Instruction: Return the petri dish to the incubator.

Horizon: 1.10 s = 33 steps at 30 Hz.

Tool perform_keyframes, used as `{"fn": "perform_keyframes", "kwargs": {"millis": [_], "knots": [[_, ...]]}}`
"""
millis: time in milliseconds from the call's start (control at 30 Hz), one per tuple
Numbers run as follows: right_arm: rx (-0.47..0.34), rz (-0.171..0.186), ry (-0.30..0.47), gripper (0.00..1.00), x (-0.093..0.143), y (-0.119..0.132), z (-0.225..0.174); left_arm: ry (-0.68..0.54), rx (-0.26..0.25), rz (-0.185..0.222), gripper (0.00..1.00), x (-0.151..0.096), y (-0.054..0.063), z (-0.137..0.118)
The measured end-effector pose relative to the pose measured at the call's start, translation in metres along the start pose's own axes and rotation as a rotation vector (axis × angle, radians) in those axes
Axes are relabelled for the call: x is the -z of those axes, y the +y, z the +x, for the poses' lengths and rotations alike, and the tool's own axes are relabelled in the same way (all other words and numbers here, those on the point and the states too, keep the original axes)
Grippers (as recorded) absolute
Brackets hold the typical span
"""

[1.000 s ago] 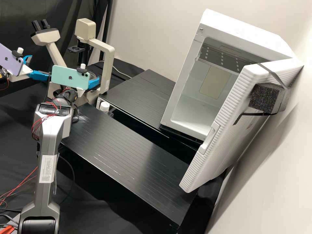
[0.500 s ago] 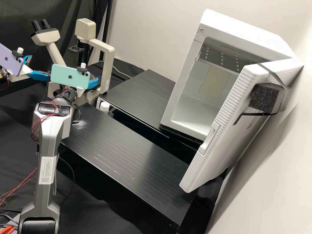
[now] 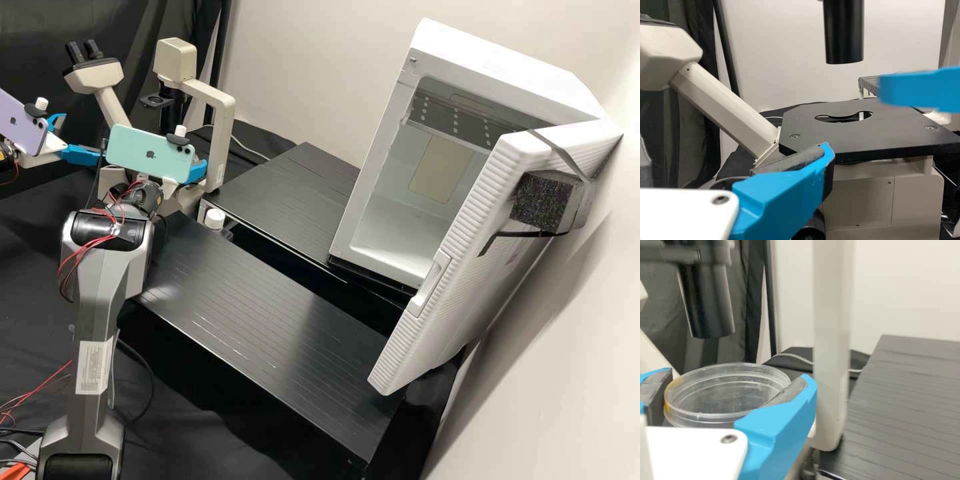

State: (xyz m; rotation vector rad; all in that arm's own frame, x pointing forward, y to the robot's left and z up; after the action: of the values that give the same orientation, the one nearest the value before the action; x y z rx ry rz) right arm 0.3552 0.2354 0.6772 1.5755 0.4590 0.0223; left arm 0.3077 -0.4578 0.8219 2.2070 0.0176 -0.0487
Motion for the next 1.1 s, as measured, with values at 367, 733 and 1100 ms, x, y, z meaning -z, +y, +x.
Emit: {"fn": "perform_keyframes", "kwargs": {"millis": [367, 733, 1100], "knots": [[-0.144, -0.062, -0.062, 0.0, -0.03, 0.049, -0.093, 0.0, 0.0, 0.0, 1.0, 0.0, 0.0, 0.0], [-0.437, -0.014, -0.203, 0.0, -0.083, 0.122, -0.161, 0.0, 0.0, 0.0, 1.0, 0.0, 0.0, 0.0], [-0.6, -0.027, -0.357, 0.0, -0.139, 0.17, -0.176, 0.0, 0.0, 0.0, 1.0, 0.0, 0.0, 0.0]]}}
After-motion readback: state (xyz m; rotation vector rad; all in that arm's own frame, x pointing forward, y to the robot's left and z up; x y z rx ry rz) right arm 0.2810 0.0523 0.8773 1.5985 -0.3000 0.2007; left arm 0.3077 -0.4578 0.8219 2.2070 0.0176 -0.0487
